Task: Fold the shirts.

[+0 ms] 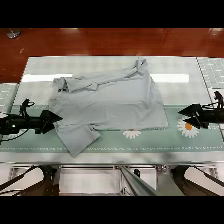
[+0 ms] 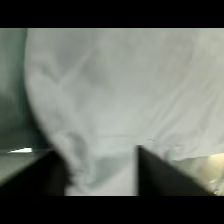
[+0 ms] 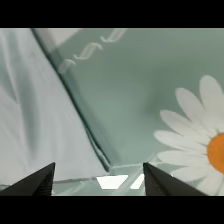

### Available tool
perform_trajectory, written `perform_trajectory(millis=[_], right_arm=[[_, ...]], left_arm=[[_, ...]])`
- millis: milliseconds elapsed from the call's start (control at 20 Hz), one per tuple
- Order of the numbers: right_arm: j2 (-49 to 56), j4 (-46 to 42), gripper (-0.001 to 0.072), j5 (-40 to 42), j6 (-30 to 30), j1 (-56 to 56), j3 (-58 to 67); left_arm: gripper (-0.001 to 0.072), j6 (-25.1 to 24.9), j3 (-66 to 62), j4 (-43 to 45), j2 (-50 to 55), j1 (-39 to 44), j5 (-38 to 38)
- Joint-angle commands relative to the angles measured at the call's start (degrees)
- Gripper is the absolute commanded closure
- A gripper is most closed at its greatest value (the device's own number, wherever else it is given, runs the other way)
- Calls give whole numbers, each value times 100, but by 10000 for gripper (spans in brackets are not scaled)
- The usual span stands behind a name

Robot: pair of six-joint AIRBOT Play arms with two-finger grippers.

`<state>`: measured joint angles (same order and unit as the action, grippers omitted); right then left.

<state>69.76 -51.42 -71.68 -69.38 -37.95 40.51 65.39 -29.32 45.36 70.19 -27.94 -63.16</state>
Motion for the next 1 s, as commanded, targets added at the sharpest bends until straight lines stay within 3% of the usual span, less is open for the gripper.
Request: perform_trajectory(millis=[0, 400, 600, 650, 700, 750, 800, 950], right_arm=[[240, -629, 85, -149, -232, 70, -59], [957, -590, 85, 350, -706, 1593, 184], [1296, 264, 86, 271, -704, 2214, 671], [1318, 317, 121, 254, -699, 2404, 739], [1318, 289, 309, 249, -695, 2610, 800], [1318, 297, 610, 216, -634, 2754, 883], [1316, 295, 687, 203, -542, 2855, 1038], [1307, 291, 688, -7, -693, 2798, 2015]], left_arm=[[683, -476, -4, -33, -15, 404, -114], [683, -466, -35, -44, -17, 404, -140], [683, -470, -35, -81, -17, 404, -129], [683, -470, -35, -157, -17, 404, -127], [683, -476, -46, -286, -20, 404, -129], [683, -538, -70, -485, -20, 404, -136], [683, -592, -114, -695, -33, 404, -160], [683, -710, -529, -1274, -258, 398, -192]])
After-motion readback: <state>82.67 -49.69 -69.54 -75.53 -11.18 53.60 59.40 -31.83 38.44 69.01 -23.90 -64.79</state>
